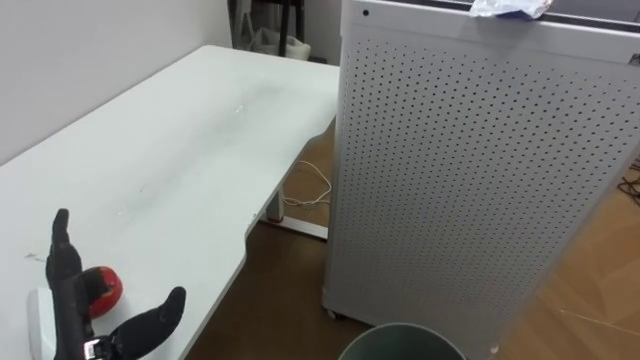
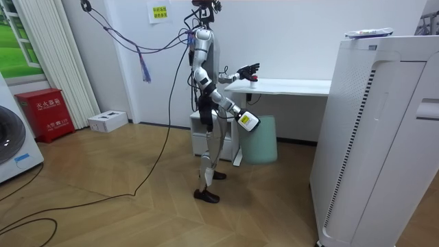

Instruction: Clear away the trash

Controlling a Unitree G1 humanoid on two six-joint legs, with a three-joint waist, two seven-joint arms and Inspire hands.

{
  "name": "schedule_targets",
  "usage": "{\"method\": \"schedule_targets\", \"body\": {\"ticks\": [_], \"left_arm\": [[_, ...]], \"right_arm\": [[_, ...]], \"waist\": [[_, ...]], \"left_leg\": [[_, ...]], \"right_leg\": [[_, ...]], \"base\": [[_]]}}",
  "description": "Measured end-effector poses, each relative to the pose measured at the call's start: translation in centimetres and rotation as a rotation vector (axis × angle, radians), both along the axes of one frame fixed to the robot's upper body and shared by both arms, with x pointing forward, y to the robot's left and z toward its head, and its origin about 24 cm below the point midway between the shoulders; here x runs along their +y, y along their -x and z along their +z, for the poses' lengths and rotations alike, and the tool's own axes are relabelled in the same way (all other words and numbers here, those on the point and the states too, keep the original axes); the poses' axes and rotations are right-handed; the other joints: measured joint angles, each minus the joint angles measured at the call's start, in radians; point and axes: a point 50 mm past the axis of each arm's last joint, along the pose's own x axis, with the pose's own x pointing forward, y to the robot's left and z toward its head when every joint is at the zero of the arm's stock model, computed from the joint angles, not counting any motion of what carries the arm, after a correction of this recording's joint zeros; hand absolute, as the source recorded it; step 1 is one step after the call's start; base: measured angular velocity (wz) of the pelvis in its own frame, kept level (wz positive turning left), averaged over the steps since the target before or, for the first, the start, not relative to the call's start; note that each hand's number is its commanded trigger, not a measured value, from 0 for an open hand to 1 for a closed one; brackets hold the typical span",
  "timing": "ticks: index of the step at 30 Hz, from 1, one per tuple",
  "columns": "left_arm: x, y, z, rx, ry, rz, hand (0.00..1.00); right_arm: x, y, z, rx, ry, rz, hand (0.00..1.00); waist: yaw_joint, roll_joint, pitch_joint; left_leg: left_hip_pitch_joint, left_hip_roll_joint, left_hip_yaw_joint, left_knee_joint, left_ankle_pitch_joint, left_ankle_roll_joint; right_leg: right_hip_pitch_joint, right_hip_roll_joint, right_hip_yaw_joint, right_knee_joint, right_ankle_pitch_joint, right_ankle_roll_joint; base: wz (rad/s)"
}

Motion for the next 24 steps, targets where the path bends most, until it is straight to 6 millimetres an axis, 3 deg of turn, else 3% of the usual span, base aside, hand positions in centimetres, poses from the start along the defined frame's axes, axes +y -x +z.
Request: {"method": "schedule_targets", "body": {"ticks": [15, 24], "left_arm": [[-0.28, -0.23, 0.79, -0.039, -0.018, -0.007, 0.0], [-0.19, 0.32, 0.28, -0.015, -0.011, -0.001, 0.0]], "right_arm": [[0.03, -0.08, 0.04, -0.002, -0.006, 0.011, 1.0], [0.03, -0.05, 0.02, -0.002, -0.009, 0.009, 1.0]], "waist": [[-0.013, 0.013, 0.0028], [-0.007, 0.011, 0.0039]], "left_leg": [[-0.006, 0.001, -0.001, 0.003, -0.002, 0.0], [-0.004, 0.001, 0.0, -0.003, -0.002, 0.0]], "right_leg": [[-0.002, 0.001, 0.001, 0.002, 0.0, 0.0], [-0.002, -0.001, -0.007, 0.001, 0.0, 0.0]], "base": [[0.0], [0.0]]}}
